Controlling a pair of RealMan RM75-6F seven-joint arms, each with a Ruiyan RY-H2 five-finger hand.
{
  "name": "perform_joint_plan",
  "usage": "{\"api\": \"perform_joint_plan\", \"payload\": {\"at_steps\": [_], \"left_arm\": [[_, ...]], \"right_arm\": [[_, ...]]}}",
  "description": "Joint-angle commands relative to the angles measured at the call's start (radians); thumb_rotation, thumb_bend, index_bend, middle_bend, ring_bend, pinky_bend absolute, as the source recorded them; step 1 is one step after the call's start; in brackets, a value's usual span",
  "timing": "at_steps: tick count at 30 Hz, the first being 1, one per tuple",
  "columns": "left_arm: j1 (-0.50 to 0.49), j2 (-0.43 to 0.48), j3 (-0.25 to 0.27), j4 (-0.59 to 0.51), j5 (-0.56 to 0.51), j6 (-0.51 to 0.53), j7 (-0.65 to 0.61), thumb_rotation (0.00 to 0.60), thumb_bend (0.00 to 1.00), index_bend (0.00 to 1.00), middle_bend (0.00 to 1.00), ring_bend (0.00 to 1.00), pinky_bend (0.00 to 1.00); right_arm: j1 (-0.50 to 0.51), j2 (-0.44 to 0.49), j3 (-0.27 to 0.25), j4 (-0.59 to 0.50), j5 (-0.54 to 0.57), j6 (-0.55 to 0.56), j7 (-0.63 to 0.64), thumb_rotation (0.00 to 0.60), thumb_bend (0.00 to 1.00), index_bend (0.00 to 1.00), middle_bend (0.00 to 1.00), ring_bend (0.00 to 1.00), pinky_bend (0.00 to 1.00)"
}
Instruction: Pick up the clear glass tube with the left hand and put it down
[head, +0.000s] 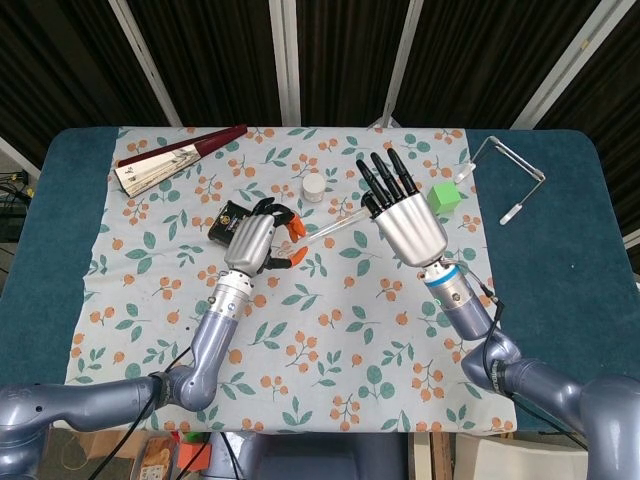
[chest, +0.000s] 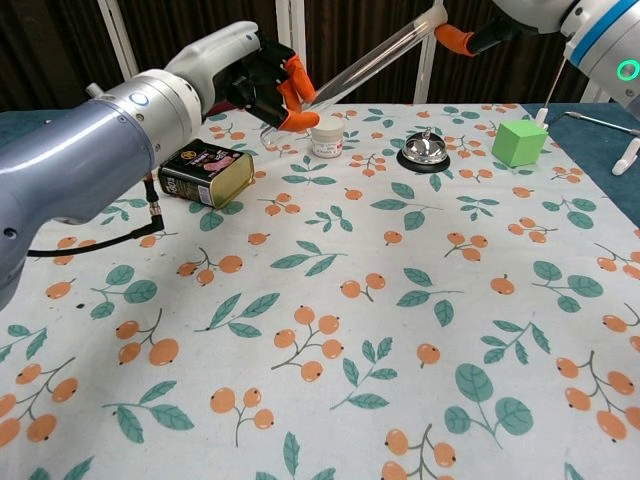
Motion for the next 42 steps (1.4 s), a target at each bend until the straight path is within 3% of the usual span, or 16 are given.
{"api": "perform_joint_plan", "payload": {"at_steps": [1,11,20,29,32,36,38,42], "left_arm": [[-0.001,0.0,0.001,-0.001,0.0,-0.001,0.001,0.6,0.63,0.65,0.7,0.24,0.1],[-0.006,-0.001,-0.004,-0.009,-0.01,-0.002,0.008,0.6,0.63,0.65,0.7,0.24,0.1],[-0.015,-0.008,-0.011,-0.009,-0.02,0.0,0.016,0.6,0.63,0.65,0.7,0.24,0.1],[-0.029,-0.02,-0.019,0.0,-0.03,0.0,0.024,0.6,0.63,0.65,0.7,0.24,0.1],[-0.031,-0.024,-0.02,0.0,-0.031,0.001,0.025,0.6,0.63,0.65,0.7,0.24,0.1],[-0.031,-0.026,-0.018,0.0,-0.027,0.007,0.023,0.6,0.63,0.65,0.7,0.24,0.1],[-0.028,-0.026,-0.016,-0.001,-0.024,0.01,0.022,0.6,0.63,0.65,0.7,0.24,0.1],[-0.023,-0.023,-0.013,-0.005,-0.02,0.017,0.02,0.6,0.63,0.65,0.7,0.24,0.1]], "right_arm": [[0.0,0.001,0.0,-0.003,0.0,0.0,0.003,0.6,0.45,0.61,0.16,0.04,0.07],[0.0,0.01,-0.003,-0.012,-0.007,0.003,0.016,0.6,0.45,0.6,0.16,0.04,0.05],[-0.006,0.017,-0.006,-0.018,-0.005,0.0,0.014,0.6,0.45,0.46,0.15,0.04,0.05],[-0.013,0.023,-0.011,-0.021,-0.007,0.001,0.016,0.6,0.45,0.43,0.13,0.04,0.05],[-0.014,0.025,-0.011,-0.021,-0.006,0.001,0.017,0.6,0.45,0.35,0.11,0.02,0.05],[-0.019,0.031,-0.01,-0.024,0.007,-0.013,0.007,0.6,0.45,0.09,0.05,0.0,0.03],[-0.023,0.036,-0.011,-0.028,0.013,-0.02,0.0,0.6,0.45,0.02,0.03,0.0,0.03],[-0.035,0.045,-0.013,-0.04,0.03,-0.033,-0.015,0.6,0.45,0.0,0.0,0.0,0.01]]}}
